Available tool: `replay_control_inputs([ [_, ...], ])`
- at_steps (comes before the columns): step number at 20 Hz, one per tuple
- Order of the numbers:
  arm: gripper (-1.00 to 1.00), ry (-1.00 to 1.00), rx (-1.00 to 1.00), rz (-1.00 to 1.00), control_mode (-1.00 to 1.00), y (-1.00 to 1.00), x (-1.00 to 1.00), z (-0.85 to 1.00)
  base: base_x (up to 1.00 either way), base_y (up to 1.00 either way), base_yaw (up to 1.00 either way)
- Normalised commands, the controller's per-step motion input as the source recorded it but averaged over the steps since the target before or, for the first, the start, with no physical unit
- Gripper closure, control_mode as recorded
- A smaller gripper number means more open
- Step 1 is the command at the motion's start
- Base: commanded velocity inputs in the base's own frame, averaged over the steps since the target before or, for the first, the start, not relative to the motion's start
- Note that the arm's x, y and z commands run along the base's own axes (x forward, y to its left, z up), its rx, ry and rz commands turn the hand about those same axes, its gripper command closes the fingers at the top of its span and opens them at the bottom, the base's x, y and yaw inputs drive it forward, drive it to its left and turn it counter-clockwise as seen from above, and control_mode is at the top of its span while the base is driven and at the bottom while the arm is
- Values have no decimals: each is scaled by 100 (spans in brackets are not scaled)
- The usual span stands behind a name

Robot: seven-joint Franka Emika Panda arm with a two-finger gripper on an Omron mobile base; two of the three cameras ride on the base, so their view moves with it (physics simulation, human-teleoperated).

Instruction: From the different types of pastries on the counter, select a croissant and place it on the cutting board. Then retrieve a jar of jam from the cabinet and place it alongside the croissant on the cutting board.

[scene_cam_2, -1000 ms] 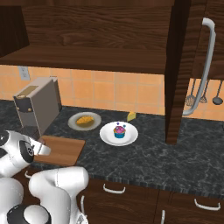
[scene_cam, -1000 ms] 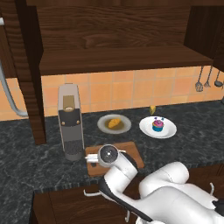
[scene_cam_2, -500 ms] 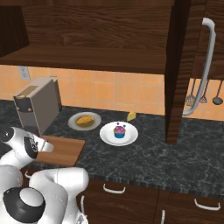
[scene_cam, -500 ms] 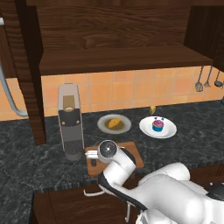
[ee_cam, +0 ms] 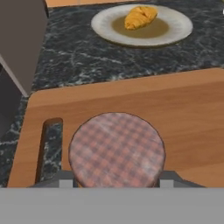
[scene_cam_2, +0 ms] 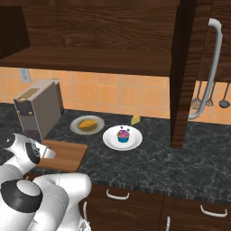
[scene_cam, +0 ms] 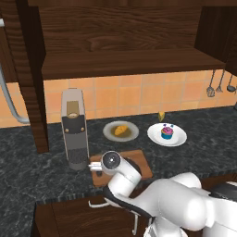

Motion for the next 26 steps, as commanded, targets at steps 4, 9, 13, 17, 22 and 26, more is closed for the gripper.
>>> replay_control_inputs([
  [4, 100, 0, 3, 0, -100, 0, 14, -16, 0, 0, 0],
  [9, -100, 1, 4, 0, -100, 0, 16, -16, 0, 0, 0],
  [13, -100, 0, 8, 0, -100, -5, 0, -19, 0, 0, 0],
  [17, -100, 0, 16, 0, -100, -36, -6, -4, 0, 0, 0],
  [22, -100, 0, 18, 0, -100, -35, -24, 0, 0, 0, 0],
  [26, -100, 0, 9, 0, -100, -9, -20, 1, 0, 0, 0],
])
